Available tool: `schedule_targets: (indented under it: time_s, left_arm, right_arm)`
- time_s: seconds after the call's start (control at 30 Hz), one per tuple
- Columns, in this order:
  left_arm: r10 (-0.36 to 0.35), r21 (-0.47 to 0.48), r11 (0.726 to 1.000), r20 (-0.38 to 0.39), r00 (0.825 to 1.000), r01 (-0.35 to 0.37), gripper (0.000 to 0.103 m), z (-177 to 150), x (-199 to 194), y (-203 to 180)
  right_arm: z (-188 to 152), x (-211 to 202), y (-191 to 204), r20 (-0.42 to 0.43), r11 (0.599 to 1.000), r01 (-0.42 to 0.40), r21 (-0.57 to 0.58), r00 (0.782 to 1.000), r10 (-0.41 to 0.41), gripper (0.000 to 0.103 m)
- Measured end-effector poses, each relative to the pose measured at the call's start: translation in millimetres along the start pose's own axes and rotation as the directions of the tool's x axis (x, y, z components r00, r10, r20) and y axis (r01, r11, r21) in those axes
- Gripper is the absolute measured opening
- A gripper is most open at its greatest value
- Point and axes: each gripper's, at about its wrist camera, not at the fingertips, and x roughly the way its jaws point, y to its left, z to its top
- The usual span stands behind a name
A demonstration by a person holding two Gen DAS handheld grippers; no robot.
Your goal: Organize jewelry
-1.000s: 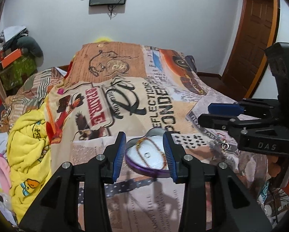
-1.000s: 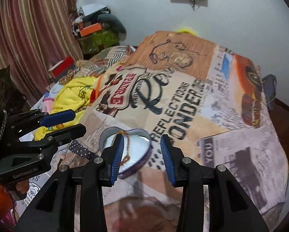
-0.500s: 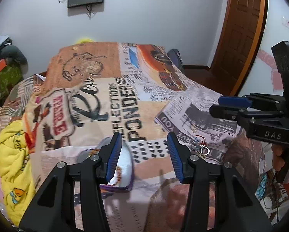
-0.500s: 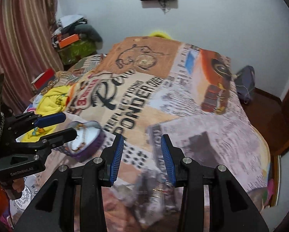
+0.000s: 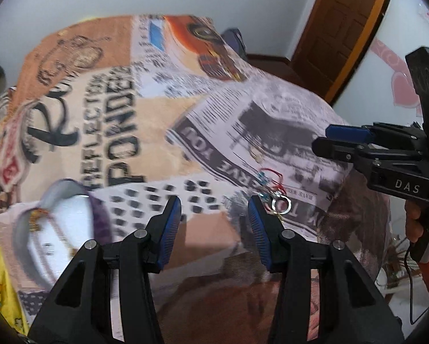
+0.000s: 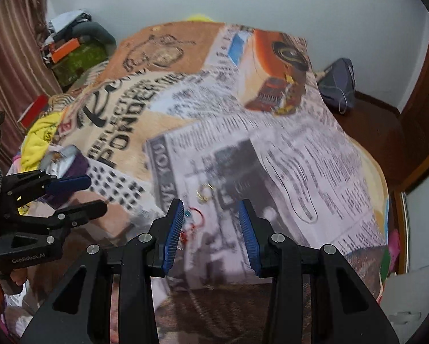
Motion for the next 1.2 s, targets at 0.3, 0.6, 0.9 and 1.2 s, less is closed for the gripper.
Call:
schedule_targets:
  time_s: [0.3, 0.6, 0.9, 1.2]
  left_arm:
    - [-0.057, 0.061, 0.996, -0.083, 0.995, 0.062, 0.047, 1, 38, -25]
    - [-0.082, 0.068, 0.994, -0.089, 0.993, 0.088, 0.027, 7, 56, -33]
    - [-0.084, 0.057, 0.995, -0.062, 0.995, 0.088, 0.02, 9, 55, -30]
    - [-0.029, 0.011, 1.0, 0.018, 0.999, 0.029, 0.02, 16, 35, -6]
  right_arm:
    - [-5, 12, -17, -0.045, 1.0, -0.005, 0.011, 0.999, 0.005, 0.037]
    - [-7, 14, -24, -0.053, 0.999, -0.033, 0.033, 0.998, 0.035, 0.037]
    - [-3, 26, -19, -0.072, 0.999, -0.037, 0.002, 0.997, 0.038, 0.037]
    - [11, 53, -5, -0.128, 0.995, -0.086, -0.044, 0.989, 0.079, 0.037]
